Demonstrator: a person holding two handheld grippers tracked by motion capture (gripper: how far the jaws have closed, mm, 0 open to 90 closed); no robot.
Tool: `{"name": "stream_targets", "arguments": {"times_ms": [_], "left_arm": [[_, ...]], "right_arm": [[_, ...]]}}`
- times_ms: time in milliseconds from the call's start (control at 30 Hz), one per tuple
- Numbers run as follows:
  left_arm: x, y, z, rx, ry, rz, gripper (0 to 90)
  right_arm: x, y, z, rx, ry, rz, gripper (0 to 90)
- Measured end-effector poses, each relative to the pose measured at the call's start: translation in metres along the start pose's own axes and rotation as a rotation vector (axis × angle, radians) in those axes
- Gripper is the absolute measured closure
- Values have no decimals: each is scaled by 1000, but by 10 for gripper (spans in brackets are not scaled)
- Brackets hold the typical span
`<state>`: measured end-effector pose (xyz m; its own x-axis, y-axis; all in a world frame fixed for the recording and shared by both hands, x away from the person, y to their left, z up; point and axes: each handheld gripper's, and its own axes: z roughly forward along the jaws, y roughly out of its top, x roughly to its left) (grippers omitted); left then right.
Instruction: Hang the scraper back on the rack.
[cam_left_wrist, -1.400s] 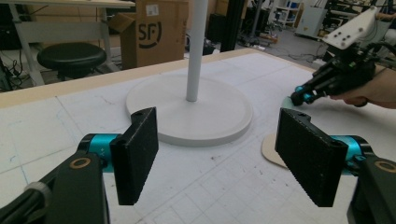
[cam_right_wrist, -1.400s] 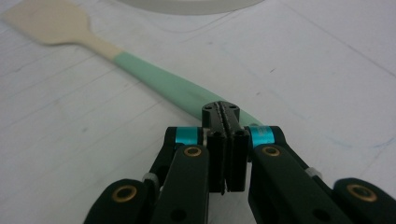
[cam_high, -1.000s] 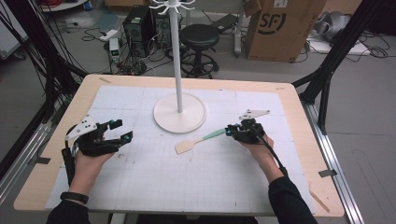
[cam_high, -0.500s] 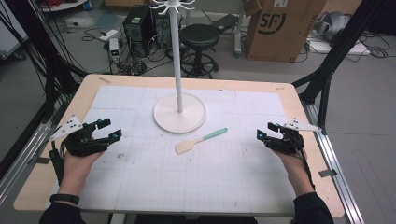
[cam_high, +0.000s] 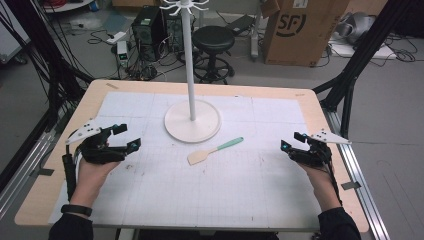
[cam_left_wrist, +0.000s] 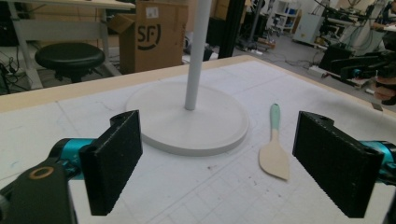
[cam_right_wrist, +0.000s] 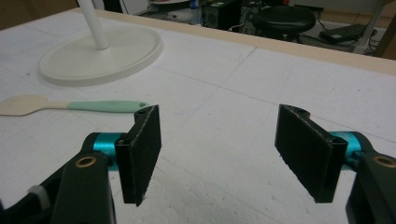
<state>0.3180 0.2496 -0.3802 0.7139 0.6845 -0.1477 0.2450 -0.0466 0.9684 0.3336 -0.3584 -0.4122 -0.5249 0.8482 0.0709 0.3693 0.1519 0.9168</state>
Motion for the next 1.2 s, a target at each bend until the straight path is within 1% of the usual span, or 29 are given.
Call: {"name": "stream_targets", "arguments": {"times_ms": [100,200,267,367,433,500,567,600,667,733,767,867,933,1067,1100,1200], "left_arm": [[-10,5,13,7,-32,10,147],[-21,10,29,36,-59,28,147],[-30,12,41,44,-67,43,147],[-38,14,56,62,-86,41,149],[-43,14,67,77,-97,51,150],[-48,13,78,87,-110,51,152],[-51,11,89,105,-125,60,155],[-53,9,96,121,-129,63,156],[-55,7,106,133,-141,69,156],[-58,4,117,142,-157,61,159],[-59,3,122,149,-165,66,161],[-64,-3,139,178,-185,72,180],[-67,-7,149,194,-201,84,196],[-76,-14,169,235,-209,117,203],[-77,-16,174,247,-207,114,204],[-80,-19,188,288,-214,130,210]], "right_arm": [[-1,-1,-1,-2,1,-1,311],[-2,-1,-1,-5,0,4,311],[-2,-1,-1,-8,0,9,312],[-3,-1,2,-6,-5,4,313],[-3,-1,3,-6,-5,2,313],[-2,-1,4,-7,-3,-3,314],[-3,-2,4,-6,-3,-4,315],[-3,-2,5,-6,-2,-2,315],[-3,-2,5,-2,1,0,315],[-3,-2,6,1,2,-2,316],[-3,-2,6,4,3,-2,316],[-2,-3,7,9,5,-8,318],[-1,-3,8,14,7,-11,320],[-1,-3,9,14,11,-19,320],[-1,-3,9,15,11,-16,320],[-2,-3,9,16,9,-14,320]]}}
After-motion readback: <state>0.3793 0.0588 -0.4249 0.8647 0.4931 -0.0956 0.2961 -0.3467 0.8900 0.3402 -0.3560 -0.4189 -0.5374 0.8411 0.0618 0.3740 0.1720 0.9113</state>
